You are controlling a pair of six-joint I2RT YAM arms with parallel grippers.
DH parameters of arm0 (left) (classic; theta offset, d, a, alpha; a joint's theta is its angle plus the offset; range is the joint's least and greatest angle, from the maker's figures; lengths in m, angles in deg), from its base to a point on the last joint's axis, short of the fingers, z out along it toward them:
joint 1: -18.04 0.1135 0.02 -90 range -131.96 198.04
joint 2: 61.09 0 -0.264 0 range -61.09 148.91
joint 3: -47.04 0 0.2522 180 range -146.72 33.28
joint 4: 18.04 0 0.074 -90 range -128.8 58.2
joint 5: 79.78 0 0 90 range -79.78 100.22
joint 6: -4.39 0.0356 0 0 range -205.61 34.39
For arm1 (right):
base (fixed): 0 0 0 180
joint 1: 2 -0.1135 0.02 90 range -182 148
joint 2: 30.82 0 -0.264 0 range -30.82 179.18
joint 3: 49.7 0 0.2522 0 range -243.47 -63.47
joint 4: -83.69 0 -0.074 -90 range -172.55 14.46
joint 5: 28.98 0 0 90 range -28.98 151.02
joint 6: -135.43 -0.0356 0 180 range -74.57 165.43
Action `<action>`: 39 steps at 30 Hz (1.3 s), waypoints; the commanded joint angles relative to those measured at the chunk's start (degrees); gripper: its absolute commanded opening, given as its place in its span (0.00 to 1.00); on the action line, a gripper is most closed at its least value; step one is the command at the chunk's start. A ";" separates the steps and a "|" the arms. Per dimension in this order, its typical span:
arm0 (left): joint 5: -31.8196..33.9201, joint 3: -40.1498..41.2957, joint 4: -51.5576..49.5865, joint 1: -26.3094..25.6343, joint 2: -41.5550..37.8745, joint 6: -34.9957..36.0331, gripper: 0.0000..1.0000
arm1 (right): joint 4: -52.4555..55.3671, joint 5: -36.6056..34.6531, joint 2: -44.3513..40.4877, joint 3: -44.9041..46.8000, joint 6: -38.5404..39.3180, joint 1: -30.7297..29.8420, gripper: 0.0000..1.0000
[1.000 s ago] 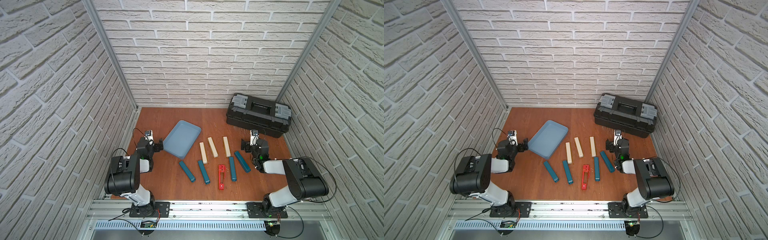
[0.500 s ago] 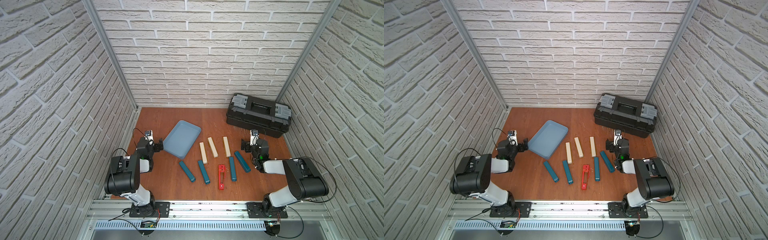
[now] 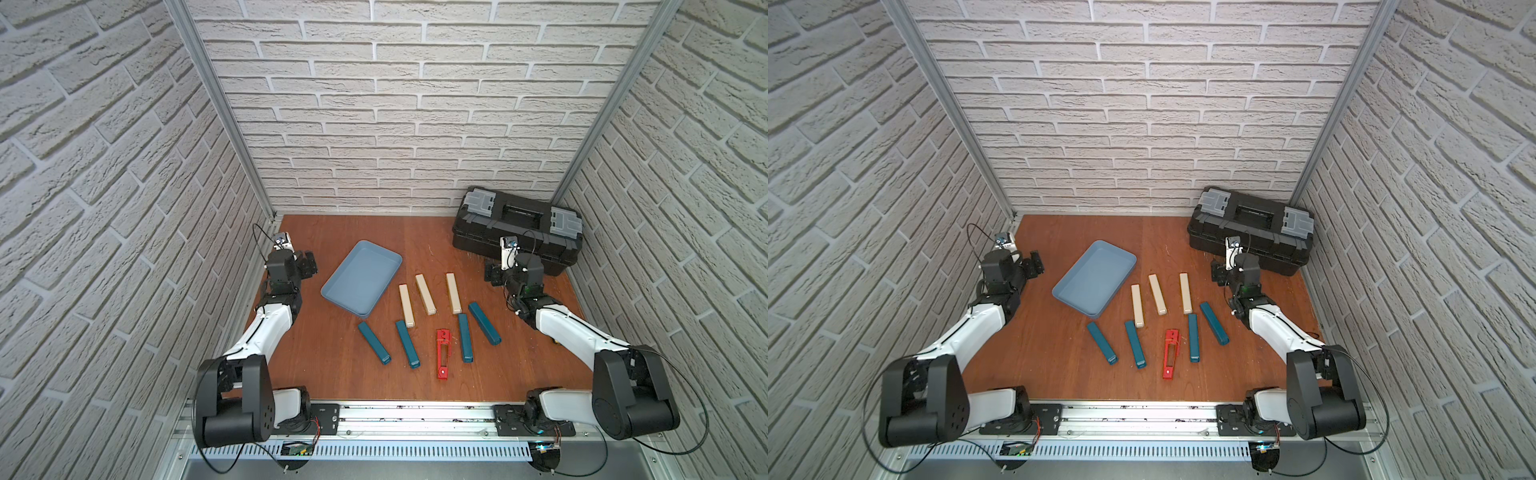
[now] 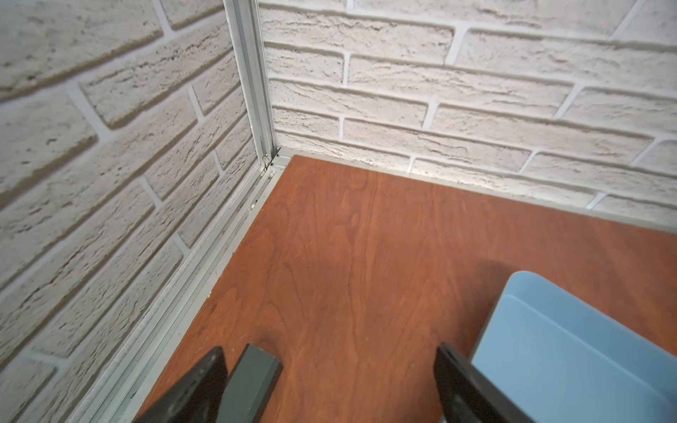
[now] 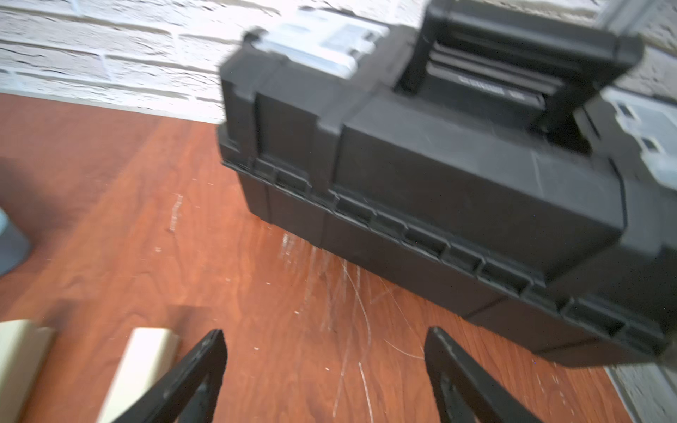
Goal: Put the pruning pliers into the storage box
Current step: Move the storage box to the center of the board.
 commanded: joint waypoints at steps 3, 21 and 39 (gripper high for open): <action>1.85 -5.50 -25.00 -1.80 -1.61 -18.79 0.73 | 19.31 6.40 -0.45 -9.59 -0.30 -5.25 0.84; -13.94 6.88 -22.93 -5.95 -3.89 -50.71 0.22 | 22.84 14.86 5.21 -14.68 -5.38 -22.49 0.79; -8.95 2.97 -22.75 -14.18 5.58 -53.91 0.20 | 24.18 16.07 4.84 -12.50 -2.37 -24.03 0.79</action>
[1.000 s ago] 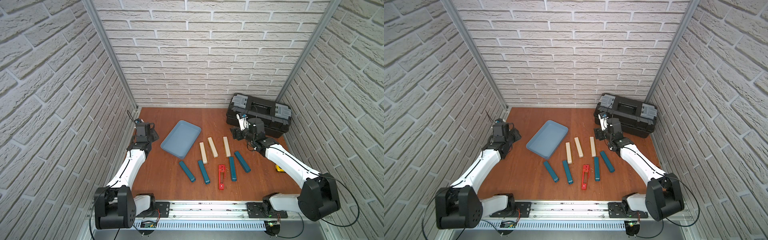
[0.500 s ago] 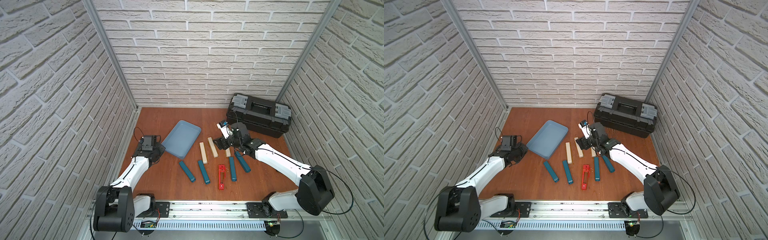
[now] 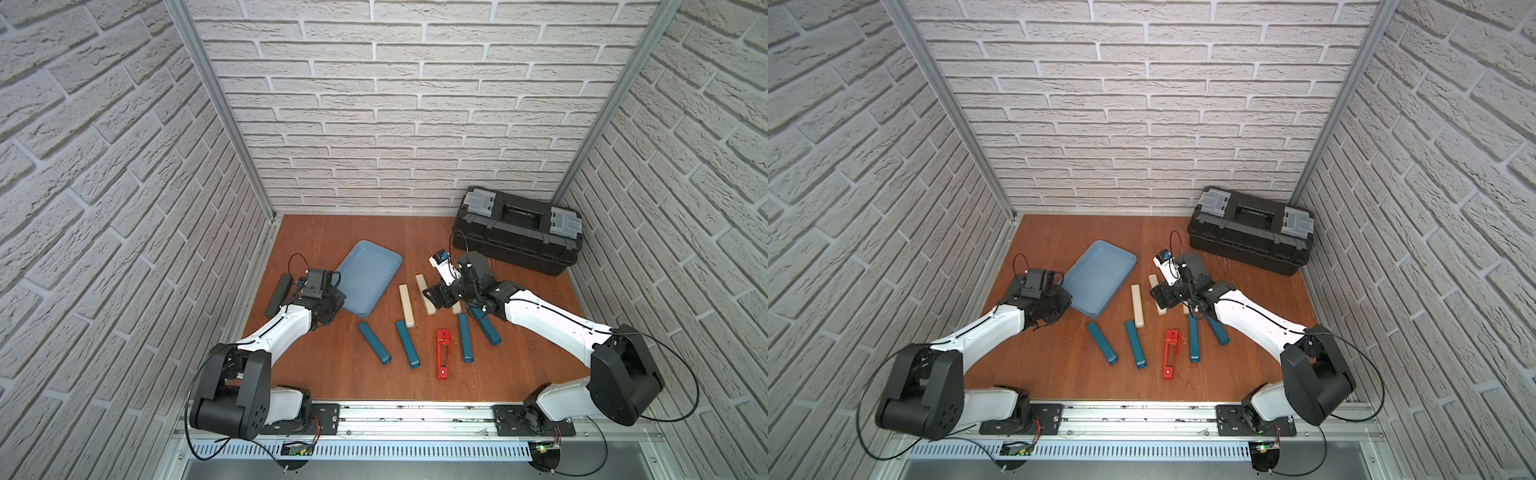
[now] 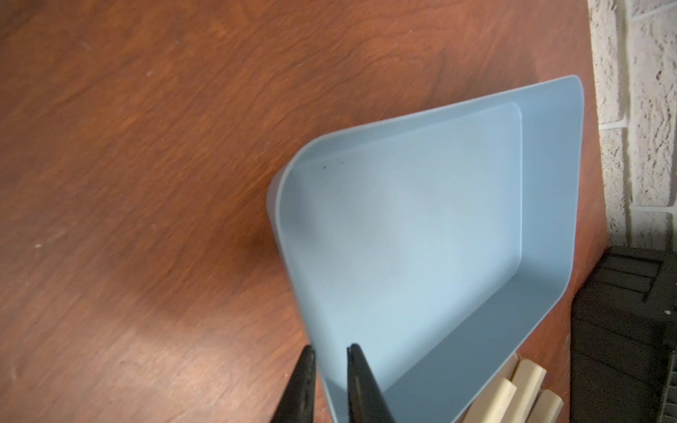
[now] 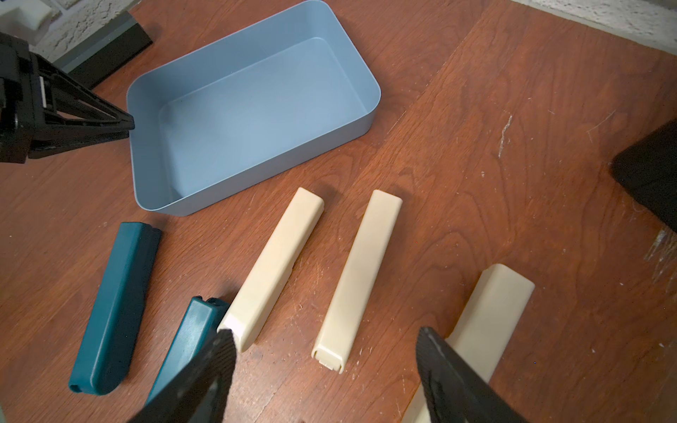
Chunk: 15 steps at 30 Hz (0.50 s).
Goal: Put the pruning pliers into the storage box
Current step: Move the storage box to the center of the board.
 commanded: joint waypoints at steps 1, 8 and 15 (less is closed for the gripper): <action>1.56 -1.71 0.05 -0.43 1.69 -0.52 0.19 | -0.21 0.25 -1.52 0.42 1.29 -0.36 0.79; 0.88 -2.28 0.04 -1.09 3.60 -0.82 0.17 | -0.14 0.23 -2.04 0.63 1.49 -0.31 0.80; 0.80 -7.51 -2.93 -0.36 9.04 4.06 0.10 | 0.58 0.49 -1.40 -0.17 1.94 -0.36 0.80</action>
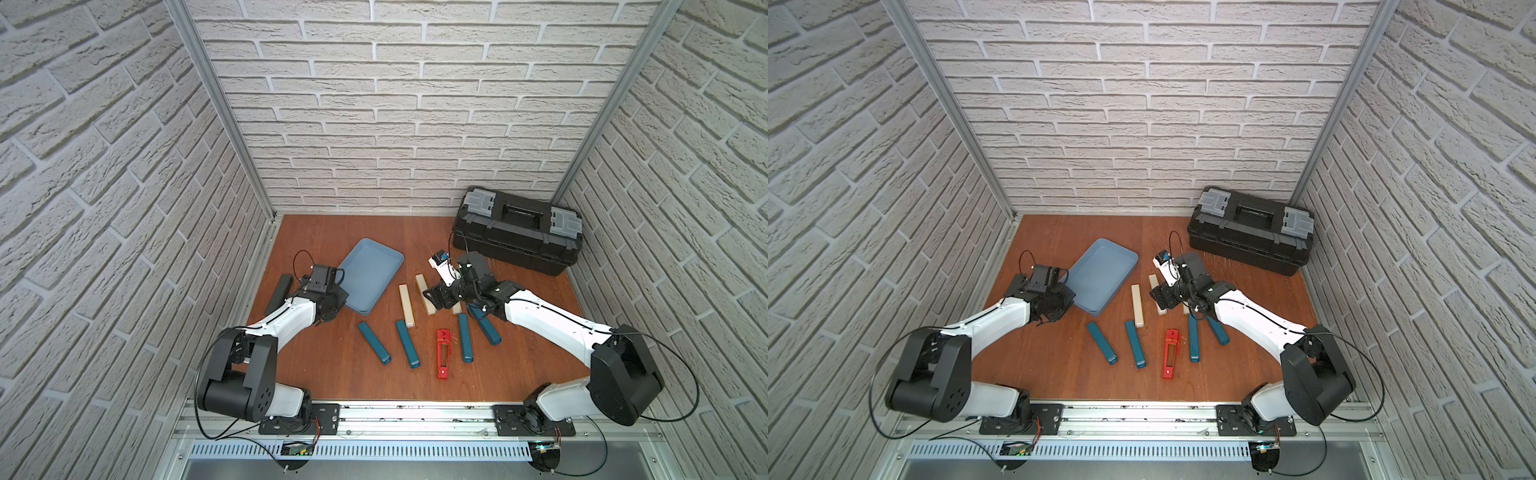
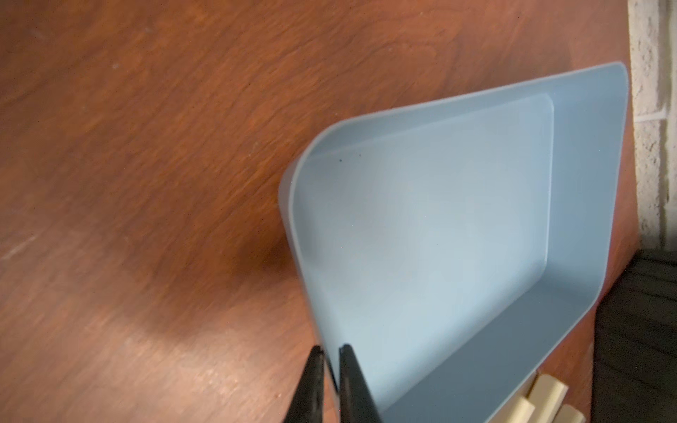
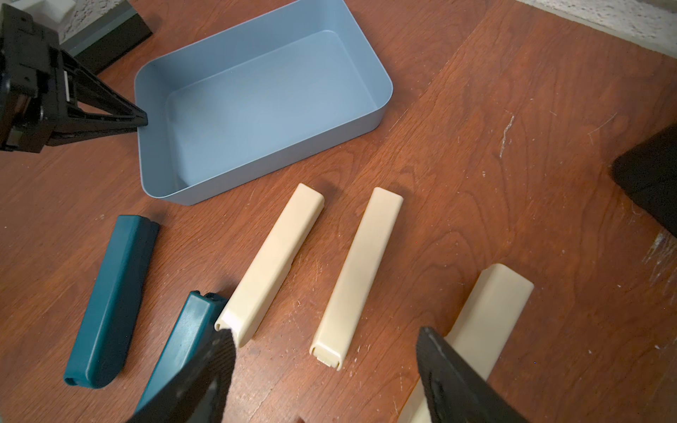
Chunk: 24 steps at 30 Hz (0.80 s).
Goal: Put the pruning pliers into the storage box
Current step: Move the storage box to the center of the board.
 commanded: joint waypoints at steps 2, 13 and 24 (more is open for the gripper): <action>-0.91 -7.15 -4.50 1.33 6.22 7.54 0.10 | -0.08 0.19 -1.79 0.17 0.85 -0.34 0.80; -2.08 -21.24 -12.22 2.56 17.64 15.40 0.07 | -0.06 -0.16 -2.20 1.72 1.56 -0.32 0.80; -1.62 -27.22 -13.26 3.26 17.60 16.34 0.28 | 0.03 1.60 2.12 -0.53 -3.88 -1.37 0.71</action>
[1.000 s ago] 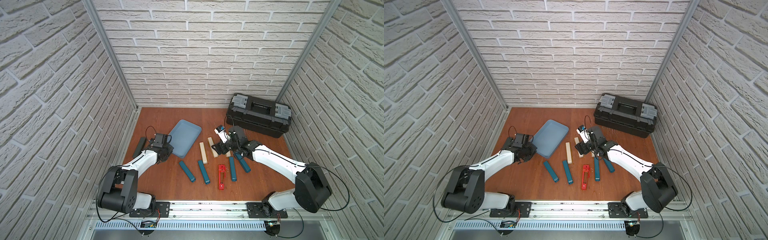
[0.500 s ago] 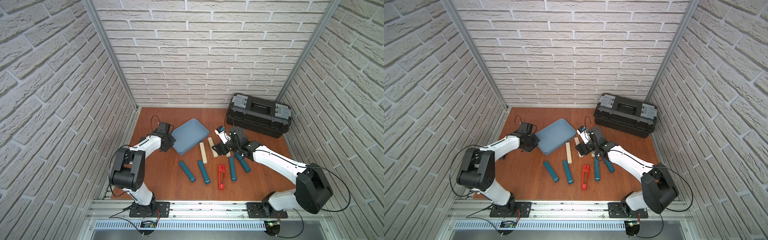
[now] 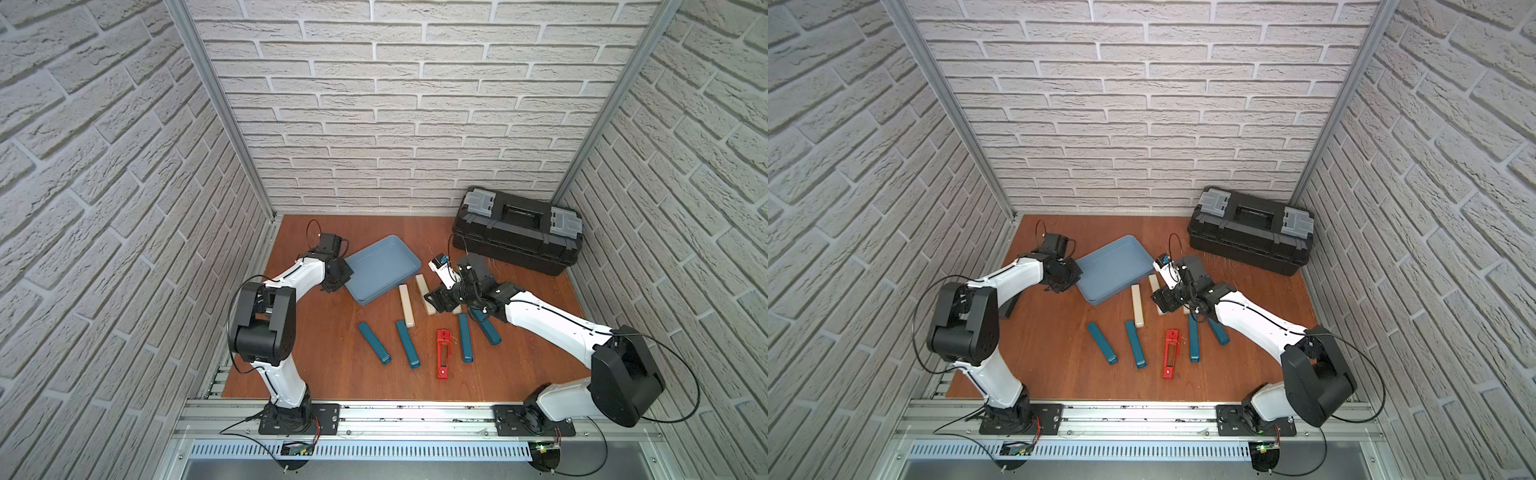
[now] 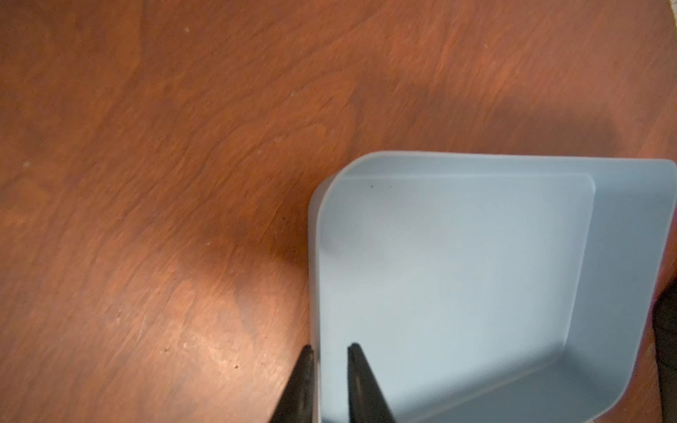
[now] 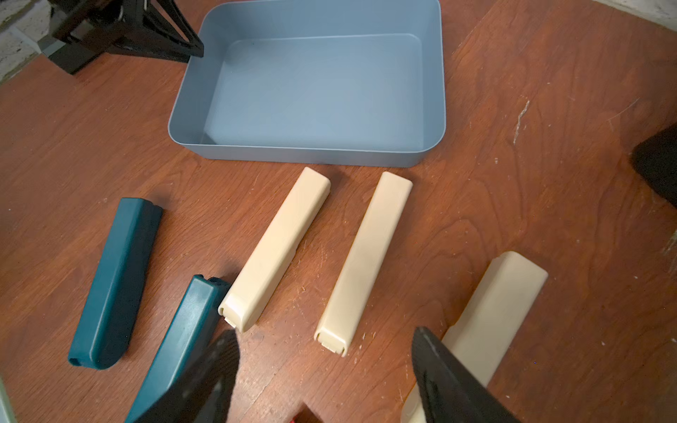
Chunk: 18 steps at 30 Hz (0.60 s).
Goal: Put the pruning pliers into the storage box
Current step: Move the storage box to the center of the board, then pick up the pruning pliers from the center of the board.
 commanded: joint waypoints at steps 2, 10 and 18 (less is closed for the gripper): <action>1.14 -2.39 -2.47 1.12 -2.52 2.93 0.33 | -1.57 0.42 3.03 -1.60 -5.72 -1.94 0.67; -3.71 5.03 -0.33 3.93 -15.40 8.43 0.60 | -2.30 -6.07 4.84 -2.31 -12.13 -8.62 0.65; -21.71 17.39 6.09 4.63 -27.76 12.83 0.98 | -2.39 -8.94 8.77 -2.93 -17.26 -12.27 0.65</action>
